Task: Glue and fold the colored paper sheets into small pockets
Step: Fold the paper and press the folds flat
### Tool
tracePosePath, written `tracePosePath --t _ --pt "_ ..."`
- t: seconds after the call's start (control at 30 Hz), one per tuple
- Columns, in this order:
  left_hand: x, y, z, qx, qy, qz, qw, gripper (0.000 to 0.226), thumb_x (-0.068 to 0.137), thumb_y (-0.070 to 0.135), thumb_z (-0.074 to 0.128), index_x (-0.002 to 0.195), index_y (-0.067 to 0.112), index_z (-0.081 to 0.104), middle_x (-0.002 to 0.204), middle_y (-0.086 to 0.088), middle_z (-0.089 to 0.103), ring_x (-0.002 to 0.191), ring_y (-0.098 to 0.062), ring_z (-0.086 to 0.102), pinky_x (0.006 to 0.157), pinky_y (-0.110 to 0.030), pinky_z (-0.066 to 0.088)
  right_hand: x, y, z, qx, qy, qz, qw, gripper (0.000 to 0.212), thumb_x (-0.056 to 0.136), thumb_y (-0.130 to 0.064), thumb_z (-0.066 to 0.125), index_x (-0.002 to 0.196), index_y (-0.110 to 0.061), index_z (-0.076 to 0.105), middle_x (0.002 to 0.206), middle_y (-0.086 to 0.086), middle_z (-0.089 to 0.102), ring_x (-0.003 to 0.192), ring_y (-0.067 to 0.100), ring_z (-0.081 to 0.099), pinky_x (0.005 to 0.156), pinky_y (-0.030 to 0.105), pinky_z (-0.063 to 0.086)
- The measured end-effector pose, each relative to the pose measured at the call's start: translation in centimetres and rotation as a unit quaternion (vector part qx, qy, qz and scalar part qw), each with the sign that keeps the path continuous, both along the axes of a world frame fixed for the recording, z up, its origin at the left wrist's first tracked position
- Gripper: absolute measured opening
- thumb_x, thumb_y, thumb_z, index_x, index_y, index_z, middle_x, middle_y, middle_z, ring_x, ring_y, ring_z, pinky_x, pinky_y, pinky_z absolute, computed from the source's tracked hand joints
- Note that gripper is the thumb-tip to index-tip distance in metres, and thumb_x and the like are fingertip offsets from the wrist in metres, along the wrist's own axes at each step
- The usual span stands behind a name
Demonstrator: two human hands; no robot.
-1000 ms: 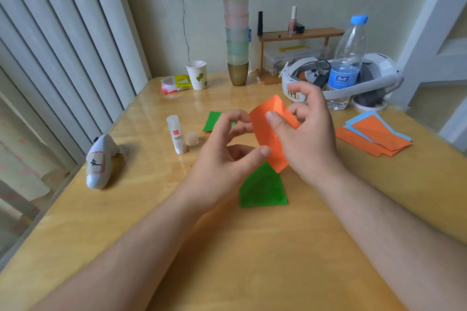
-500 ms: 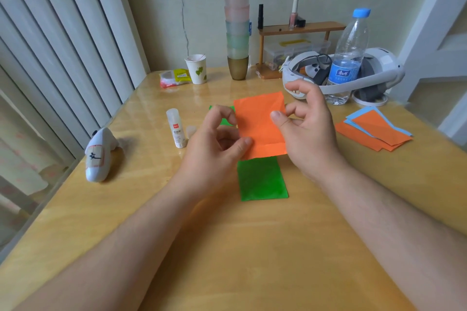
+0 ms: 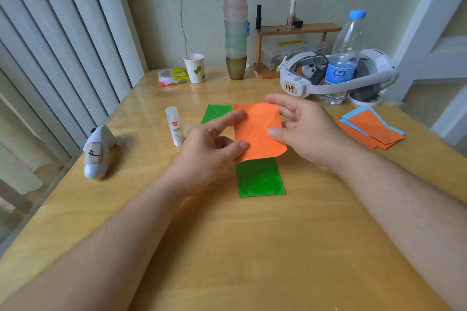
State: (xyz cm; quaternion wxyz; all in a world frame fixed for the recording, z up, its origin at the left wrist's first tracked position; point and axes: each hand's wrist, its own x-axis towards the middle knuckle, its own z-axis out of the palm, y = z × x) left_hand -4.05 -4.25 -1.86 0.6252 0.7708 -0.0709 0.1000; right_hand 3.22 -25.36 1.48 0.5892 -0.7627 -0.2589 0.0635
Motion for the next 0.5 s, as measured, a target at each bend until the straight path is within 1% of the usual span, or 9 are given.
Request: tracePosePath --t 0.07,0.1,0.17,0.23,0.3,0.33,0.4,0.43,0.5 --pt "-0.1 -0.1 0.0 -0.004 -0.003 0.005 1.0 0.063 0.09 0.013 0.079 0.143 0.036 0.055 0.108 -0.028 0.072 0.08 -0.021 0.061 0.095 -0.061 0.053 -0.3 -0.5 0.2 -0.006 0.028 0.054 0.998 0.082 0.09 0.014 0.07 0.152 -0.036 0.047 0.16 0.001 0.044 0.101 0.021 0.078 0.093 0.039 0.062" --pt "-0.1 0.0 -0.1 -0.002 -0.001 0.007 1.0 0.065 0.087 0.018 0.08 0.144 0.036 0.054 0.106 -0.025 0.073 0.08 -0.021 0.061 0.094 -0.059 0.054 -0.5 -0.8 0.1 -0.011 0.036 0.078 0.996 0.083 0.089 0.016 0.069 0.15 -0.038 0.05 0.158 -0.001 0.046 0.101 0.022 0.078 0.096 0.041 0.061" --pt "-0.2 0.3 -0.2 0.011 0.014 -0.001 1.0 0.071 0.082 0.024 0.082 0.147 0.035 0.053 0.09 -0.017 0.075 0.079 -0.019 0.061 0.086 -0.051 0.055 -0.8 -1.4 -0.3 -0.023 0.044 0.098 0.994 0.072 0.087 0.019 0.069 0.135 -0.033 0.063 0.143 -0.001 0.059 0.098 0.011 0.077 0.097 0.037 0.06" --pt "-0.3 0.5 -0.3 0.044 0.027 -0.016 0.999 0.074 0.083 0.023 0.084 0.148 0.035 0.051 0.08 -0.004 0.074 0.075 -0.015 0.06 0.076 -0.037 0.05 -0.7 -1.8 -0.9 -0.029 0.054 0.095 0.994 0.054 0.086 0.019 0.071 0.117 -0.025 0.071 0.125 0.005 0.07 0.097 0.015 0.077 0.095 0.034 0.061" --pt "-0.4 0.7 -0.5 0.073 0.035 -0.025 0.996 0.069 0.086 0.019 0.084 0.144 0.041 0.054 0.079 0.0 0.074 0.071 -0.01 0.058 0.072 -0.03 0.047 -0.6 -2.1 -1.9 -0.04 0.055 0.086 0.994 0.044 0.084 0.016 0.075 0.106 -0.023 0.073 0.109 -0.001 0.076 0.097 0.018 0.077 0.093 0.034 0.061" --pt "-0.4 0.7 -0.5 0.081 0.034 -0.024 0.996 0.065 0.085 0.021 0.085 0.14 0.043 0.058 0.082 -0.002 0.076 0.072 -0.011 0.059 0.072 -0.031 0.048 -0.6 -2.2 -2.4 -0.047 0.052 0.083 0.994 0.042 0.083 0.014 0.077 0.101 -0.023 0.073 0.1 -0.007 0.077 0.093 0.015 0.075 0.09 0.033 0.06" --pt "-0.5 0.7 -0.6 0.082 0.033 -0.027 0.996 0.055 0.081 0.028 0.085 0.131 0.044 0.067 0.098 -0.011 0.078 0.075 -0.02 0.061 0.075 -0.043 0.053 -0.7 -2.5 -3.2 -0.054 0.052 0.083 0.994 0.038 0.082 0.012 0.08 0.094 -0.024 0.073 0.085 -0.012 0.074 0.084 0.009 0.07 0.082 0.028 0.056" --pt "-0.6 0.7 -0.6 0.08 0.037 -0.032 0.996 0.052 0.08 0.027 0.085 0.127 0.043 0.07 0.105 -0.012 0.077 0.076 -0.022 0.061 0.075 -0.044 0.052 -0.7 -2.6 -3.4 -0.056 0.054 0.085 0.993 0.037 0.082 0.011 0.08 0.092 -0.025 0.074 0.082 -0.013 0.072 0.08 0.008 0.068 0.08 0.027 0.054" --pt "-0.9 0.8 -0.5 0.08 0.046 -0.05 0.994 0.05 0.082 0.015 0.086 0.122 0.041 0.073 0.111 -0.01 0.075 0.077 -0.019 0.062 0.076 -0.039 0.05 -0.9 -2.7 -3.6 -0.055 0.059 0.088 0.993 0.04 0.082 0.009 0.081 0.094 -0.028 0.076 0.084 -0.009 0.073 0.081 0.009 0.068 0.081 0.028 0.057"
